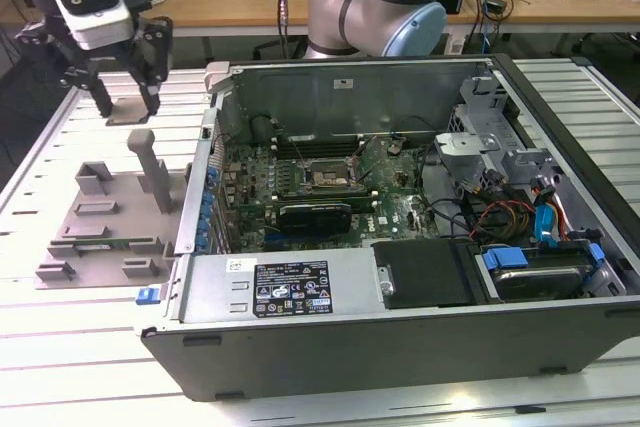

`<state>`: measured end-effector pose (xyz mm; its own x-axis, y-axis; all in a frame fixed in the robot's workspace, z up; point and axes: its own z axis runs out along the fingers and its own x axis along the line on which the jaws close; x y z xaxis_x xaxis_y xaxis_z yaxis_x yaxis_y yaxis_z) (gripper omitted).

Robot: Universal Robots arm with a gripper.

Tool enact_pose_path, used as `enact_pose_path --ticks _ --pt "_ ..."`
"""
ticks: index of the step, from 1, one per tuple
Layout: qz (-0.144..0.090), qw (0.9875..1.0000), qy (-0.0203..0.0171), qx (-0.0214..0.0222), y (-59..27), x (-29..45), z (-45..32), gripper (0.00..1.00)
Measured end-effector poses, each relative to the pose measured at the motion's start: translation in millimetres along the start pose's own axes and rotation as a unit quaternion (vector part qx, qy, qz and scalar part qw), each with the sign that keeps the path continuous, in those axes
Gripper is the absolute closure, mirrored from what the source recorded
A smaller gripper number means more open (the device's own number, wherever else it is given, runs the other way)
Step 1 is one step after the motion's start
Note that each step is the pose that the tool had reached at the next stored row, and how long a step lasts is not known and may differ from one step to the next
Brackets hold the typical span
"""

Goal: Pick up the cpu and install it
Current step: 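Pick up the cpu and move it towards the insertion slot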

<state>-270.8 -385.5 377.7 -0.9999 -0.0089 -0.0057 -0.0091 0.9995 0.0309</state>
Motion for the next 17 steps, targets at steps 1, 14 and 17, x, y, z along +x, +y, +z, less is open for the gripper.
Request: enact_pose_path --ticks 1,14,17 --pt "0.0 1.0 0.0 0.0 -0.1 -4.8 0.1 0.46" --pt "0.0 1.0 0.0 0.0 -1.9 -81.3 0.4 0.46" --pt "0.0 1.0 0.0 0.0 -2.2 -96.2 0.5 0.46"
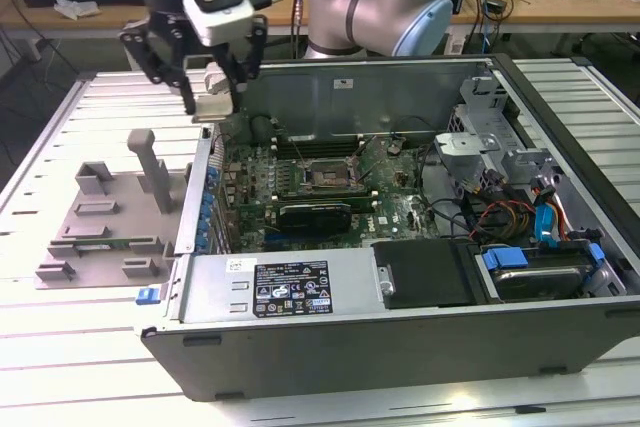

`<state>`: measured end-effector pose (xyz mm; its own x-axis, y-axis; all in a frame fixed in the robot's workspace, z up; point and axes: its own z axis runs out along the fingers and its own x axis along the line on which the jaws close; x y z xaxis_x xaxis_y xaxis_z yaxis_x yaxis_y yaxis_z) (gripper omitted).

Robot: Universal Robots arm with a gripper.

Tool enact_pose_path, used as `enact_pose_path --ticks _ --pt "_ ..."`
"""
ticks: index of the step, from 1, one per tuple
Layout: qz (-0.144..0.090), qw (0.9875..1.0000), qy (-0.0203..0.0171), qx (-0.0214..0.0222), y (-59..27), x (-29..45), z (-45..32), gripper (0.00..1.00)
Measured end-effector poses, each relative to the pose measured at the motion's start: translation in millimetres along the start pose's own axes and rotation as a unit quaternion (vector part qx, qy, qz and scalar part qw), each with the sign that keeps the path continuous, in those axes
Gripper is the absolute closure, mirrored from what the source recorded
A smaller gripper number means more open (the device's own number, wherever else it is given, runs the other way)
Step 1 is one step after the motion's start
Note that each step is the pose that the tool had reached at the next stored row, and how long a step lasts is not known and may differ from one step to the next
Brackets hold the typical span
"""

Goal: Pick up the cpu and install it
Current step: 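Pick up the cpu and move it towards the insertion slot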

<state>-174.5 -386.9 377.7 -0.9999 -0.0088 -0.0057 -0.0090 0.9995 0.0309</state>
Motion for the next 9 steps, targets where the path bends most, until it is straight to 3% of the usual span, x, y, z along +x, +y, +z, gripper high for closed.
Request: enact_pose_path --ticks 5,6,8,9 --pt "0.0 1.0 0.0 0.0 -0.6 -24.2 0.1 0.46" --pt "0.0 1.0 0.0001 0.0 -0.8 -33.5 0.2 0.46" --pt "0.0 1.0 0.0 0.0 -0.9 -42.4 0.2 0.46" --pt "0.0 1.0 0.0 0.0 -1.1 -50.4 0.3 0.46"
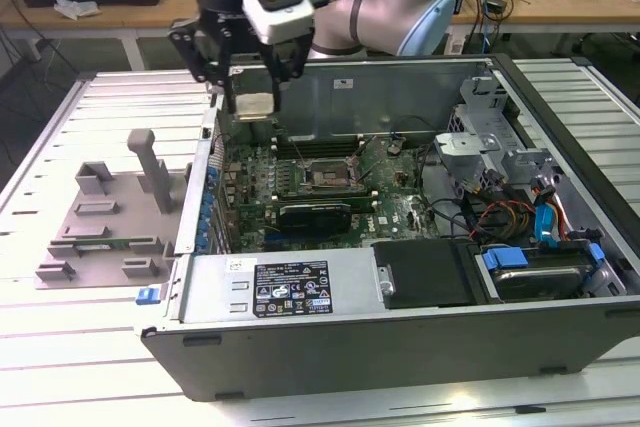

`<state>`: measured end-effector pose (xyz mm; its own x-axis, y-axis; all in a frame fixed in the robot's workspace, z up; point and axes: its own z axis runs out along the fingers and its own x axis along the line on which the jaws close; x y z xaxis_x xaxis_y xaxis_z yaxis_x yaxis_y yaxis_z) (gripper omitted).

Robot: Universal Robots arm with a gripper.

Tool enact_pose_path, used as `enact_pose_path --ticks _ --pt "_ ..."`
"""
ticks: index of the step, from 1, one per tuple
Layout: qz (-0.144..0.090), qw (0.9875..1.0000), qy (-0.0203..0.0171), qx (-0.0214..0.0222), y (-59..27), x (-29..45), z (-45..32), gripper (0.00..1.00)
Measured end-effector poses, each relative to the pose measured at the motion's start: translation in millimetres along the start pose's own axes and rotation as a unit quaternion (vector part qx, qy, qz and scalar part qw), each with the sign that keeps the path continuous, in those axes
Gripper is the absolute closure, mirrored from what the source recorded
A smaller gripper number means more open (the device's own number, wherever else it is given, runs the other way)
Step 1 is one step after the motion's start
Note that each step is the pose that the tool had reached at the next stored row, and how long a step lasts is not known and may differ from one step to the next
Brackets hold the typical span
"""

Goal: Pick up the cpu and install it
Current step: 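Pick up the cpu and move it towards the insertion slot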

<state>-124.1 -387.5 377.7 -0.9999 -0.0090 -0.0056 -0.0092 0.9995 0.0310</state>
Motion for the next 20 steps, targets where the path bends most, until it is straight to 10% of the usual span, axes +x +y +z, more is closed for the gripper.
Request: enact_pose_path --ticks 5,7,10,20 --pt "0.0 1.0 0.0 0.0001 -0.3 -28.1 0.1 0.46" --pt "0.0 1.0 -0.0004 0.0 -0.3 -29.1 0.2 0.46" --pt "-0.001 0.9999 -0.0108 0.0 -0.5 -29.2 4.6 0.46" --pt "0.0 1.0 -0.0079 0.0001 1.2 -47.4 35.7 0.46"
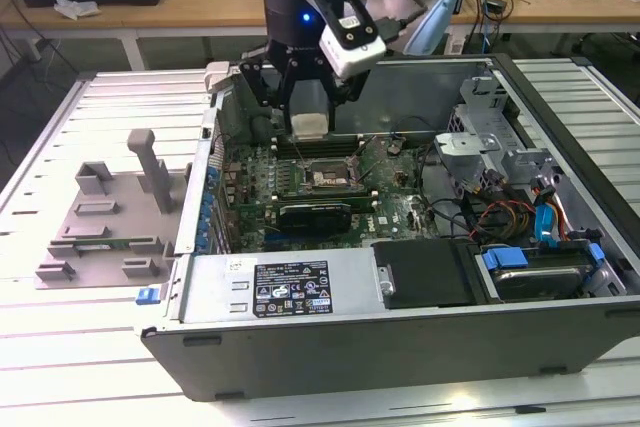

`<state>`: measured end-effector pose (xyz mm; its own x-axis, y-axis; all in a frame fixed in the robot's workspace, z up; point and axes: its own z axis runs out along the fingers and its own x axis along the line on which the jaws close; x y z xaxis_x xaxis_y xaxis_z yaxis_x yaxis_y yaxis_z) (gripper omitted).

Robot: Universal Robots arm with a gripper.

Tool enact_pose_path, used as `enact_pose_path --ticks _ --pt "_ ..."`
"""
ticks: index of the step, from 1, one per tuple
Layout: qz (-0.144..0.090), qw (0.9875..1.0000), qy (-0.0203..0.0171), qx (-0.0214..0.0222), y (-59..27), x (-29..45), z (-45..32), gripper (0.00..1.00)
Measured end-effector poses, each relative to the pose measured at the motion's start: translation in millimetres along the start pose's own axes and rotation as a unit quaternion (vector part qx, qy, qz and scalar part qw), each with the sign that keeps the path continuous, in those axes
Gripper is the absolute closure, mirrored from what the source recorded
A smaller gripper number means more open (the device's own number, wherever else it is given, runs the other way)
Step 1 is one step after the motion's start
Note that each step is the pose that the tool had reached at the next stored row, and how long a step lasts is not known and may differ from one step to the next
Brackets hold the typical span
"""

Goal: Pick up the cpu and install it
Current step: 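Pick up the cpu and move it towards the insertion slot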

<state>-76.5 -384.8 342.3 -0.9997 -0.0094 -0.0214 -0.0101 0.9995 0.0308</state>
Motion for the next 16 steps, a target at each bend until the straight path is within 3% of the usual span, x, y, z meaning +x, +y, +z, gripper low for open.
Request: enact_pose_path --ticks 2,7,10,16 --pt "0.0 1.0 0.0004 0.0 2.6 -4.1 7.8 0.46" --pt "0.0 1.0 0.0016 0.0001 11.0 -8.4 18.8 0.46" --pt "0.0 1.0 0.0058 0.0 20.5 -14.1 27.8 0.46" --pt "0.0 1.0 0.0082 -0.0001 33.5 -23.7 34.0 0.46"
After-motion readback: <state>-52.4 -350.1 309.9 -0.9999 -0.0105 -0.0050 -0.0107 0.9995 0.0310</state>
